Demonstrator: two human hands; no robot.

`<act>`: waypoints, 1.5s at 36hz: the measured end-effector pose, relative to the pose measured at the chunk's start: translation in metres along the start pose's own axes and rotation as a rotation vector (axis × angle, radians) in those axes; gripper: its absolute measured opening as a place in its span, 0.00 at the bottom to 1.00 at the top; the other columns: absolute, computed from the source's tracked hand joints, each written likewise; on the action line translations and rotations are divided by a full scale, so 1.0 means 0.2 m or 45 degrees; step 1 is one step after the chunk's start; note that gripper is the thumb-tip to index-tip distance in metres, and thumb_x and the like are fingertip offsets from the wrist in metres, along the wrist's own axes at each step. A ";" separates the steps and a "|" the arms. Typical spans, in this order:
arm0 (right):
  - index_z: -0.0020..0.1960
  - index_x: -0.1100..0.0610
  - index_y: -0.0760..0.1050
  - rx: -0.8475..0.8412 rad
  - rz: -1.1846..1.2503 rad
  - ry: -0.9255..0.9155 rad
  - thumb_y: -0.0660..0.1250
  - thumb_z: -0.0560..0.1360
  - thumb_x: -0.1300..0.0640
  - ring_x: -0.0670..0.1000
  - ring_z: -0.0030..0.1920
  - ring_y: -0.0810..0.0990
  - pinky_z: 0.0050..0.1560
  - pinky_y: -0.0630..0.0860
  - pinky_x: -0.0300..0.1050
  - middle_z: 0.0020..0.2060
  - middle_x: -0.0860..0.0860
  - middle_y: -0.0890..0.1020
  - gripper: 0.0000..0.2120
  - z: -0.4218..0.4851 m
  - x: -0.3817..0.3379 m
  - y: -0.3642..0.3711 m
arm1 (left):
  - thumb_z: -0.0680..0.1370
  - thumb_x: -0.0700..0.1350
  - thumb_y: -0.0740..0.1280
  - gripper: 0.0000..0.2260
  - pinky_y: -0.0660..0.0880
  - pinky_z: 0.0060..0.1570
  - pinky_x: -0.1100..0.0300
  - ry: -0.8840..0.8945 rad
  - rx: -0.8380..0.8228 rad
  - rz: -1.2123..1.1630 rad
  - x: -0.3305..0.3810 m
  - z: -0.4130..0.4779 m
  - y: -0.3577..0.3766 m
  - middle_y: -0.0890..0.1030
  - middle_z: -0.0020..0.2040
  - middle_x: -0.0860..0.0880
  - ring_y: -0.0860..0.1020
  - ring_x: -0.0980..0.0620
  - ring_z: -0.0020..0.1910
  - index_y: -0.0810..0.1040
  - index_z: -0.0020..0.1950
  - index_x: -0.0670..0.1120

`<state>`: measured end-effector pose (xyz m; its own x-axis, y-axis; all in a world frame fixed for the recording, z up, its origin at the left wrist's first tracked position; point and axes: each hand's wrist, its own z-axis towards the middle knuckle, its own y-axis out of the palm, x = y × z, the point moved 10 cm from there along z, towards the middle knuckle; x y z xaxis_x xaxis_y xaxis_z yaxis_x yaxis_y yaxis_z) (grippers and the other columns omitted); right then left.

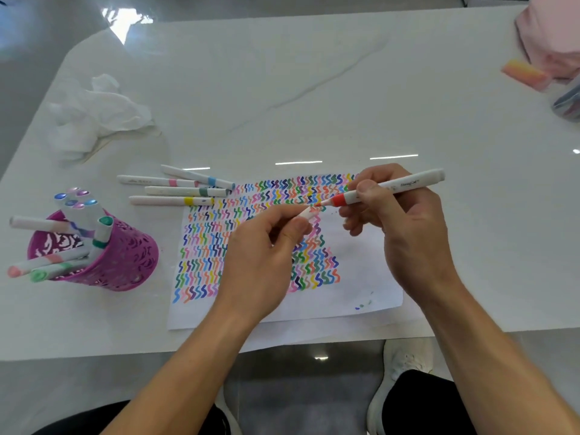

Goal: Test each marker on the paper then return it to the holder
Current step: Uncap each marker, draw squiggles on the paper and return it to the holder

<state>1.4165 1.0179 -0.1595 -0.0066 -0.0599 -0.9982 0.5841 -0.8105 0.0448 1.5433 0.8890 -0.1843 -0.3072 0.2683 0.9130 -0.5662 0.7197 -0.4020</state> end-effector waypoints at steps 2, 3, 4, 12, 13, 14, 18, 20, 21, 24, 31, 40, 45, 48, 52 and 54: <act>0.45 0.50 0.79 -0.019 -0.037 -0.011 0.66 0.79 0.53 0.54 0.36 0.84 0.37 0.79 0.44 0.39 0.56 0.87 0.05 -0.01 0.00 0.02 | 0.81 0.50 0.66 0.06 0.80 0.47 0.56 0.003 -0.003 -0.018 0.00 -0.01 -0.01 0.84 0.43 0.60 0.82 0.59 0.45 0.82 0.55 0.58; 0.44 0.49 0.79 -0.022 -0.060 -0.012 0.67 0.78 0.51 0.53 0.36 0.84 0.37 0.79 0.44 0.39 0.56 0.87 0.05 -0.01 0.00 0.03 | 0.81 0.50 0.66 0.06 0.80 0.47 0.58 0.010 -0.003 -0.013 0.00 -0.01 -0.01 0.84 0.43 0.61 0.82 0.59 0.45 0.81 0.55 0.57; 0.44 0.48 0.79 -0.021 -0.078 -0.011 0.67 0.77 0.50 0.53 0.36 0.84 0.37 0.79 0.44 0.38 0.56 0.87 0.05 -0.01 0.00 0.03 | 0.81 0.51 0.66 0.07 0.79 0.47 0.60 0.016 -0.006 0.000 0.01 -0.01 -0.01 0.84 0.43 0.61 0.82 0.60 0.46 0.82 0.56 0.57; 0.48 0.56 0.79 -0.037 -0.193 0.006 0.67 0.80 0.52 0.51 0.37 0.86 0.37 0.79 0.41 0.38 0.52 0.87 0.07 -0.01 0.02 0.08 | 0.80 0.52 0.66 0.07 0.78 0.48 0.64 0.035 -0.036 0.012 0.01 -0.02 -0.02 0.83 0.44 0.63 0.81 0.62 0.48 0.81 0.57 0.59; 0.49 0.56 0.80 -0.047 -0.195 0.008 0.67 0.80 0.53 0.52 0.37 0.85 0.37 0.79 0.41 0.37 0.52 0.86 0.07 -0.01 0.03 0.08 | 0.80 0.52 0.66 0.07 0.78 0.48 0.63 0.045 -0.033 0.002 0.01 -0.02 -0.02 0.83 0.44 0.63 0.81 0.61 0.47 0.81 0.55 0.61; 0.49 0.56 0.80 -0.060 -0.201 0.010 0.68 0.81 0.53 0.52 0.37 0.85 0.38 0.80 0.40 0.37 0.51 0.86 0.07 -0.01 0.03 0.09 | 0.80 0.52 0.66 0.06 0.79 0.47 0.61 0.052 -0.031 -0.003 0.01 -0.02 -0.03 0.83 0.45 0.62 0.81 0.60 0.47 0.80 0.55 0.62; 0.50 0.57 0.81 -0.090 -0.180 0.007 0.69 0.83 0.56 0.52 0.37 0.86 0.39 0.81 0.41 0.38 0.52 0.87 0.06 -0.02 0.04 0.11 | 0.81 0.50 0.66 0.07 0.82 0.47 0.61 0.036 -0.037 -0.099 0.00 -0.01 -0.03 0.84 0.45 0.59 0.83 0.58 0.46 0.81 0.57 0.58; 0.49 0.55 0.82 -0.090 -0.149 0.009 0.69 0.83 0.56 0.53 0.37 0.86 0.39 0.82 0.42 0.38 0.52 0.87 0.06 -0.02 0.04 0.11 | 0.82 0.47 0.66 0.07 0.82 0.46 0.62 0.024 -0.040 -0.177 -0.01 -0.01 -0.04 0.85 0.44 0.57 0.84 0.57 0.45 0.82 0.57 0.53; 0.48 0.55 0.82 -0.091 -0.127 0.016 0.69 0.83 0.56 0.53 0.37 0.87 0.39 0.82 0.43 0.39 0.52 0.87 0.06 -0.02 0.04 0.12 | 0.82 0.45 0.67 0.07 0.81 0.45 0.63 0.025 -0.037 -0.213 0.00 -0.01 -0.04 0.85 0.43 0.56 0.84 0.56 0.43 0.83 0.57 0.51; 0.49 0.55 0.82 -0.101 -0.051 0.061 0.68 0.82 0.56 0.55 0.38 0.87 0.40 0.84 0.45 0.39 0.54 0.87 0.05 -0.03 0.07 0.13 | 0.81 0.43 0.67 0.06 0.81 0.43 0.64 0.037 0.004 -0.239 -0.01 0.00 -0.06 0.85 0.41 0.54 0.84 0.54 0.42 0.84 0.55 0.48; 0.49 0.55 0.83 -0.087 0.072 0.127 0.69 0.82 0.55 0.56 0.38 0.87 0.41 0.84 0.47 0.39 0.55 0.87 0.06 -0.03 0.12 0.13 | 0.80 0.43 0.69 0.06 0.80 0.41 0.65 0.050 0.086 -0.230 0.00 -0.01 -0.06 0.84 0.39 0.55 0.83 0.57 0.38 0.85 0.54 0.49; 0.47 0.58 0.83 -0.081 0.209 0.214 0.70 0.78 0.51 0.54 0.36 0.85 0.40 0.83 0.45 0.36 0.56 0.86 0.11 -0.06 0.17 0.17 | 0.79 0.43 0.70 0.06 0.81 0.40 0.63 0.075 0.163 -0.199 0.01 -0.03 -0.09 0.85 0.38 0.55 0.83 0.55 0.37 0.85 0.54 0.50; 0.50 0.60 0.84 -0.119 0.182 0.255 0.69 0.77 0.47 0.54 0.37 0.85 0.41 0.83 0.45 0.37 0.55 0.86 0.16 -0.06 0.19 0.19 | 0.79 0.46 0.70 0.05 0.81 0.40 0.56 0.136 0.168 -0.109 0.04 -0.04 -0.11 0.83 0.39 0.55 0.82 0.52 0.39 0.84 0.54 0.50; 0.49 0.58 0.84 -0.092 0.048 0.249 0.71 0.74 0.42 0.51 0.36 0.85 0.41 0.83 0.42 0.36 0.52 0.86 0.19 -0.04 0.20 0.17 | 0.79 0.46 0.72 0.04 0.75 0.38 0.64 0.171 0.232 -0.127 0.07 -0.04 -0.16 0.83 0.40 0.56 0.80 0.55 0.38 0.84 0.53 0.51; 0.54 0.55 0.82 -0.031 -0.045 0.214 0.70 0.74 0.42 0.46 0.33 0.81 0.36 0.79 0.37 0.35 0.57 0.83 0.18 -0.01 0.20 0.13 | 0.77 0.45 0.74 0.04 0.79 0.40 0.57 0.217 0.337 -0.232 0.09 -0.06 -0.25 0.84 0.42 0.53 0.81 0.51 0.40 0.83 0.51 0.52; 0.55 0.53 0.82 0.006 -0.105 0.188 0.70 0.76 0.42 0.45 0.32 0.80 0.35 0.77 0.36 0.36 0.58 0.82 0.16 -0.01 0.19 0.10 | 0.77 0.46 0.74 0.04 0.80 0.44 0.56 0.261 0.415 -0.221 0.11 -0.07 -0.31 0.85 0.44 0.52 0.82 0.51 0.41 0.83 0.51 0.52</act>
<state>1.4292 0.9999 -0.1975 0.0651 0.0933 -0.9935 0.5829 -0.8117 -0.0381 1.5826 0.8593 -0.1383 -0.0464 0.3063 0.9508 -0.8185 0.5339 -0.2120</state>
